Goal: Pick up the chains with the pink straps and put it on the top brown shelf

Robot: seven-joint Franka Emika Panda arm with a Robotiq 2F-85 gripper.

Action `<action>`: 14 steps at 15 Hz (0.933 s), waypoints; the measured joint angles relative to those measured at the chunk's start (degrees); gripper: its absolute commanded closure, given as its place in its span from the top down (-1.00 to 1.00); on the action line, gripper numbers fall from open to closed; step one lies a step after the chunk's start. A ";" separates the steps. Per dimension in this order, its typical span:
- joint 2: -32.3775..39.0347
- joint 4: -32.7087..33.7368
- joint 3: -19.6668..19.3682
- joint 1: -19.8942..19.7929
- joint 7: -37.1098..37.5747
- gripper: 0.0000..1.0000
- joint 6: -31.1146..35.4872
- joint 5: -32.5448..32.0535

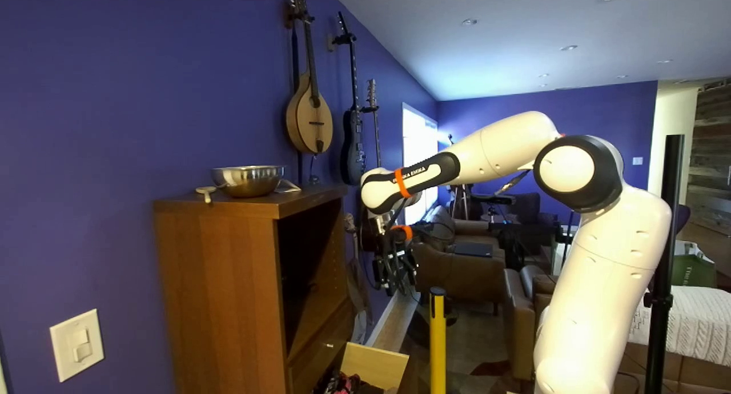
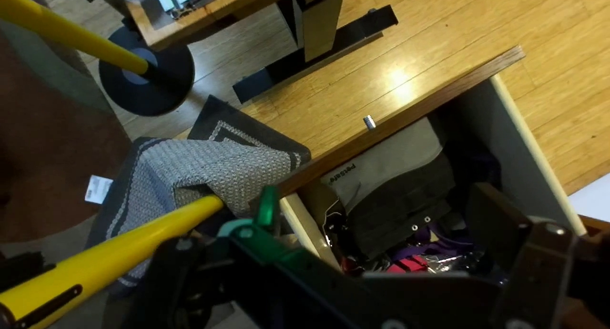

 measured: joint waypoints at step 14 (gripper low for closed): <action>-0.01 -24.30 3.62 1.59 5.42 1.00 32.98 8.59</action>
